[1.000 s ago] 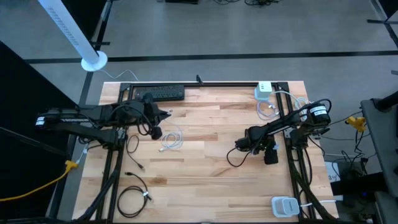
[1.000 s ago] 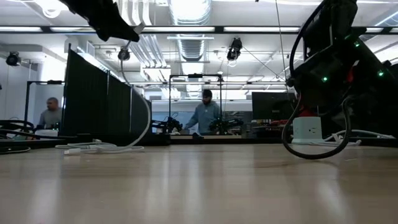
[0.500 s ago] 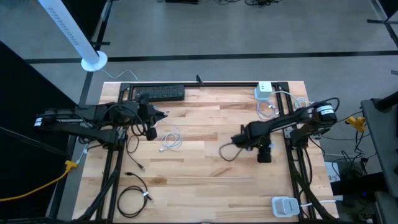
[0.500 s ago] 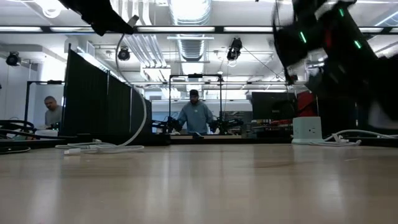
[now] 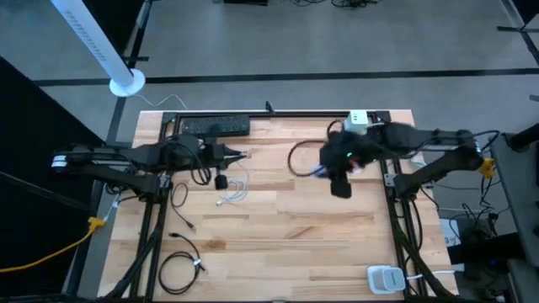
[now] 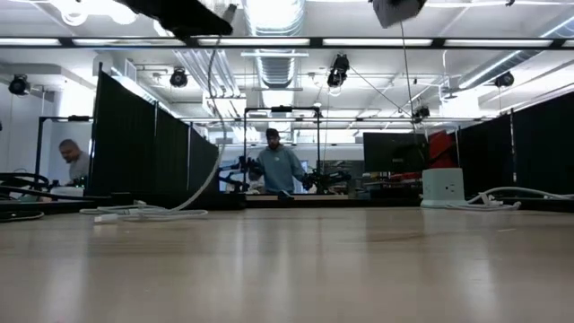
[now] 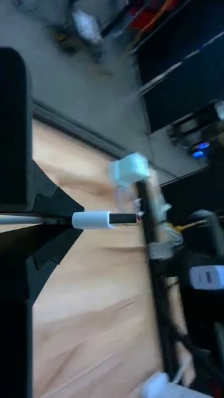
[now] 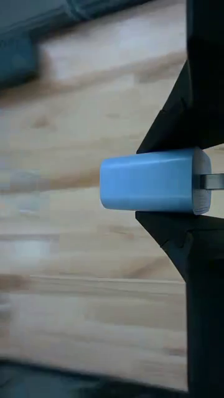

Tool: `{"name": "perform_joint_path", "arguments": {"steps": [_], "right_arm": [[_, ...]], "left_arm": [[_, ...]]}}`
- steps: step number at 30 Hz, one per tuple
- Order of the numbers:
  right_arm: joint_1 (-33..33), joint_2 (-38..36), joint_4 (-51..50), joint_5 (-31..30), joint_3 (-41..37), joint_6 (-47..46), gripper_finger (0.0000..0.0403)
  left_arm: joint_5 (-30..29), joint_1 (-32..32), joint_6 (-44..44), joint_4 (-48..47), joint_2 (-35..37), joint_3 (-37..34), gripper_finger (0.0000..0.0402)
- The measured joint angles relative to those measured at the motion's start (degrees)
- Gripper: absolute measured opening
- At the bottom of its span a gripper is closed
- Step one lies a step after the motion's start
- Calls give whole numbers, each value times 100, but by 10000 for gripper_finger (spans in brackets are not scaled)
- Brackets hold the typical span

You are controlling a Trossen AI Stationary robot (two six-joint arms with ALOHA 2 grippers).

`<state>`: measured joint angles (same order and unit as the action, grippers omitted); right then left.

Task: Insert USB
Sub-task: Insert the white charger cable into the purple charger adaptor

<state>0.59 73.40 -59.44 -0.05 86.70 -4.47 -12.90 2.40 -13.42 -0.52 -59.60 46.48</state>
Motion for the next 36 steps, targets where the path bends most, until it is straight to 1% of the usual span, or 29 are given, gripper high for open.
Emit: {"name": "perform_joint_path", "arguments": {"steps": [1, 4, 6, 13, 18, 23, 27, 30, 33, 36], "right_arm": [[-60, -96, 362, 61, 75, -9, 116], [-222, -410, 637, 321, 111, 4, 116], [-290, -491, 1049, 350, 132, -13, 116], [-305, -641, 1189, 376, 113, -130, 116], [-300, -598, 1392, 566, 111, -266, 116], [-299, -596, 1597, 818, 118, -501, 116], [-299, -566, 1662, 1031, 113, -675, 116], [-299, -574, 1692, 1060, 113, -761, 116], [-299, -567, 1704, 1060, 113, -763, 116], [-299, -568, 1784, 1060, 113, -763, 116]], "left_arm": [[0, 18, -82, 317, -179, 44, 4], [-5, 38, -318, 727, -647, 54, 4], [-2, 62, -502, 1073, -934, 244, 4], [-3, 72, -790, 965, -1692, 920, 4], [-7, 62, -1415, 1028, -1915, 1330, 4], [-44, 23, -2299, 1070, -1967, 1709, 4], [-371, -64, -3076, 1037, -2011, 1919, 4], [-643, -138, -3591, 1056, -2002, 2047, 4], [-836, -183, -3852, 1100, -1993, 2078, 4], [-1011, -197, -3907, 1065, -1997, 2068, 4]]}}
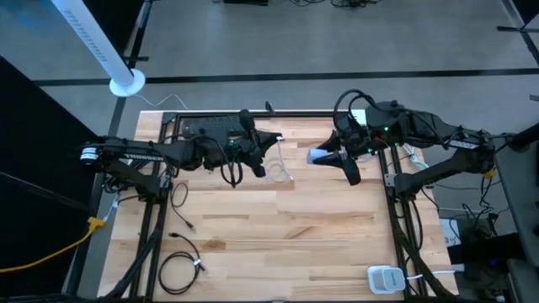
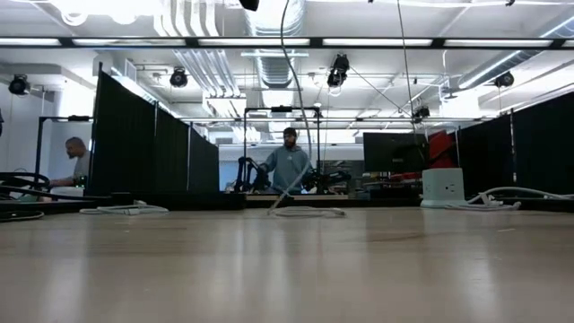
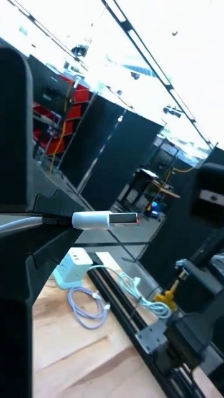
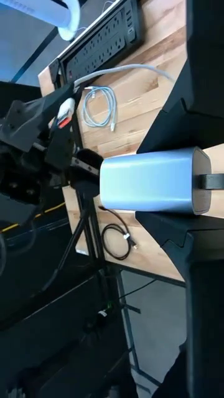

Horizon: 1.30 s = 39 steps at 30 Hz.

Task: Insert USB
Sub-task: Insert the white charger cable into the purple charger adaptor

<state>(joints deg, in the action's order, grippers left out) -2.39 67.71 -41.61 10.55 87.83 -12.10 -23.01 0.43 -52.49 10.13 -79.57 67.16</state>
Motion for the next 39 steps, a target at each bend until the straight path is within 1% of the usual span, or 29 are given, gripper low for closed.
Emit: {"name": "perform_joint_path", "arguments": {"steps": [9, 11, 13, 15, 16, 20, 23, 26, 27, 28, 30, 35, 37, 39], "right_arm": [[0, 171, 10, 0, -4, 2, 116], [0, 205, -10, -2, -9, 12, 116], [0, 284, 32, -3, -11, 87, 116], [0, 347, -26, -56, -11, 232, 116], [0, 394, -13, -134, -11, 336, 116], [0, 539, -204, -427, -11, 926, 116], [0, 704, -434, -678, -9, 1484, 116], [0, 969, -533, -864, -7, 2028, 116], [0, 1076, -519, -886, -7, 2192, 116], [0, 1188, -514, -892, -7, 2353, 116], [0, 1410, -502, -902, -7, 2572, 116], [12, 1800, -497, -905, -7, 2940, 116], [15, 1848, -498, -903, -7, 2970, 116], [15, 1852, -511, -899, -7, 2895, 116]], "left_arm": [[-15, 2, 148, -109, 0, -22, 4], [-8, 2, 342, -139, 0, -22, 4], [141, 19, 827, -297, 0, -22, 4], [670, 107, 1544, -681, 13, -22, 4], [1069, 175, 1991, -905, 15, -22, 4], [3031, 623, 4057, -1829, 10, 32, 4], [4429, 1031, 5272, -2408, -43, 196, 4], [5665, 1418, 6744, -2629, -164, 291, 4], [6070, 1515, 7169, -2661, -230, 289, 4], [6442, 1584, 7409, -2670, -303, 288, 4], [6935, 1639, 7641, -2723, -453, 286, 4], [7634, 1628, 7847, -2952, -793, 286, 4], [7674, 1630, 7729, -3035, -883, 286, 4], [7529, 1634, 7474, -3107, -909, 286, 4]]}}
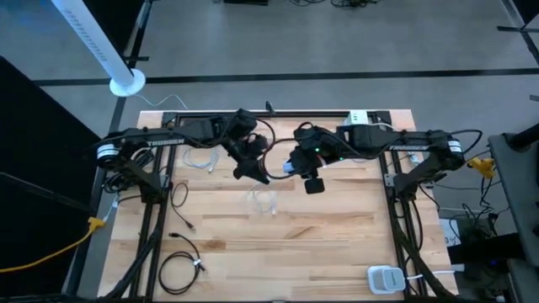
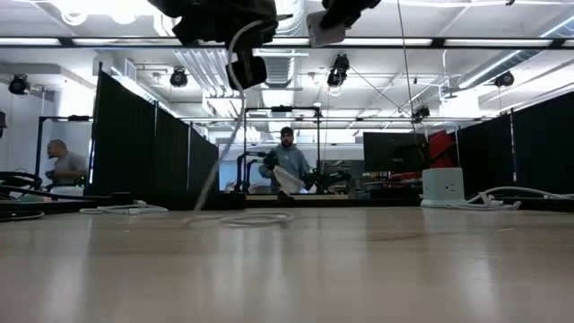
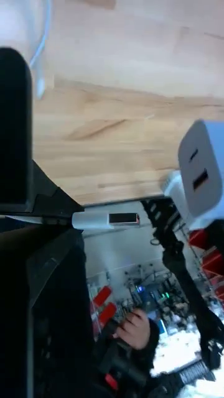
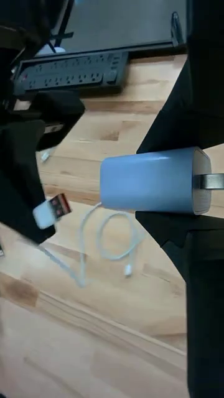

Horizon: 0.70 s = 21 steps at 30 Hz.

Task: Insert USB
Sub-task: Insert the white charger cable into the purple charger adaptor

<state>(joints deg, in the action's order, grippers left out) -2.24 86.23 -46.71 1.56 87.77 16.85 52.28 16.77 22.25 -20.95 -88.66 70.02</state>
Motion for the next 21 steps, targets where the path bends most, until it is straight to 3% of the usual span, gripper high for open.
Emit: {"name": "perform_joint_path", "arguments": {"steps": [2, 4, 9, 11, 15, 21], "right_arm": [[-2, -30, -23, 63, 0, -364, 116], [-35, -98, -50, 179, 0, -1113, 116], [-368, -266, -53, 445, 4, -3825, 116], [-548, -270, -54, 827, 4, -4738, 116], [-729, -318, -52, 1062, 4, -6140, 116], [-753, -363, -1, 1060, 4, -7202, 116]], "left_arm": [[-532, -4, -386, -70, 42, 2, 4], [-1521, -11, -1040, -271, 170, 51, 4], [-5467, -466, -3534, -192, 491, 124, 4], [-6499, -787, -4786, 207, 514, 77, 4], [-6958, -1231, -6244, 930, 463, 63, 4], [-7488, -1373, -6680, 1459, 452, 24, 4]]}}
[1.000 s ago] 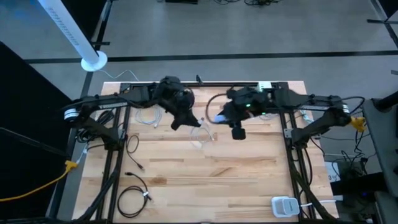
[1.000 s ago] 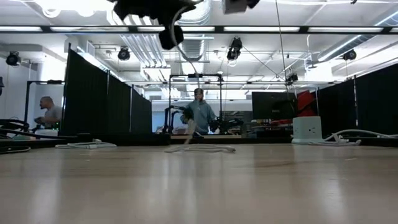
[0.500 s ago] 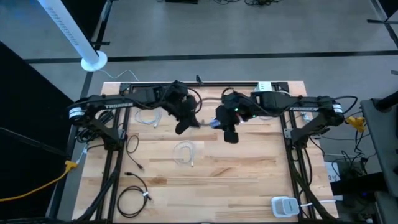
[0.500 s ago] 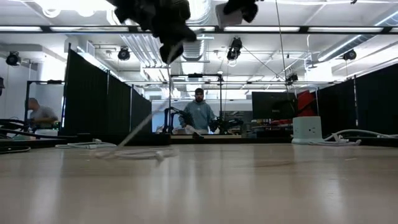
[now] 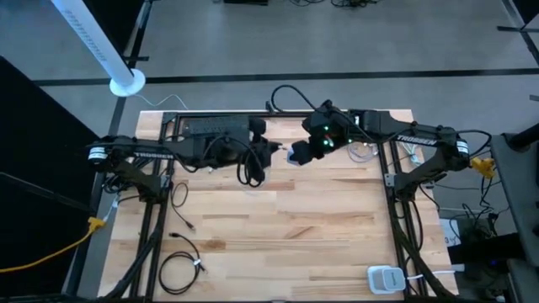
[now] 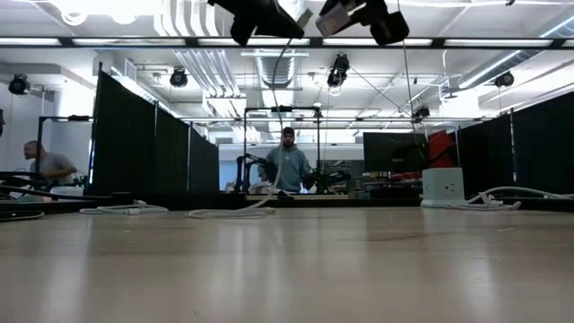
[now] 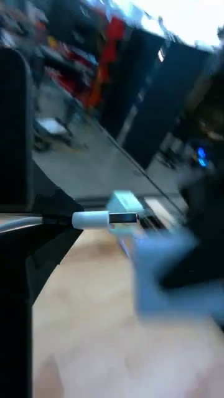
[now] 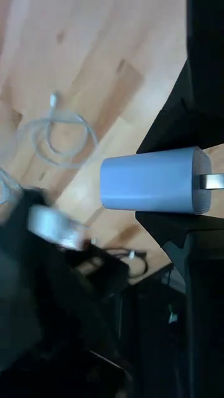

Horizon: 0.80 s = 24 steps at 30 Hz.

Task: Insert USB
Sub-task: Insert the white charger cable into the purple charger adaptor

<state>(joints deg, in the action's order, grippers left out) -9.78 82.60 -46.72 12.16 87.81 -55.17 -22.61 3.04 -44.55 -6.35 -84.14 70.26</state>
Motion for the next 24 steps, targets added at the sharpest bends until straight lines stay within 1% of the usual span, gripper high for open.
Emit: {"name": "perform_joint_path", "arguments": {"steps": [2, 4, 9, 13, 24], "right_arm": [[19, -10, 113, 27, 0, -236, 116], [15, -19, 175, 22, 0, -377, 116], [-3, -76, 321, -26, 0, -431, 116], [-28, -75, 293, -136, 0, -283, 116], [-67, 18, 248, -223, 0, -273, 116]], "left_arm": [[-253, 24, -38, 9, 0, -4, 4], [-300, 45, -154, -6, -1, -38, 4], [-258, 41, -206, -12, -91, -55, 4], [-35, 38, -167, -56, -132, -55, 4], [-24, 38, -168, -86, -133, -55, 4]]}}
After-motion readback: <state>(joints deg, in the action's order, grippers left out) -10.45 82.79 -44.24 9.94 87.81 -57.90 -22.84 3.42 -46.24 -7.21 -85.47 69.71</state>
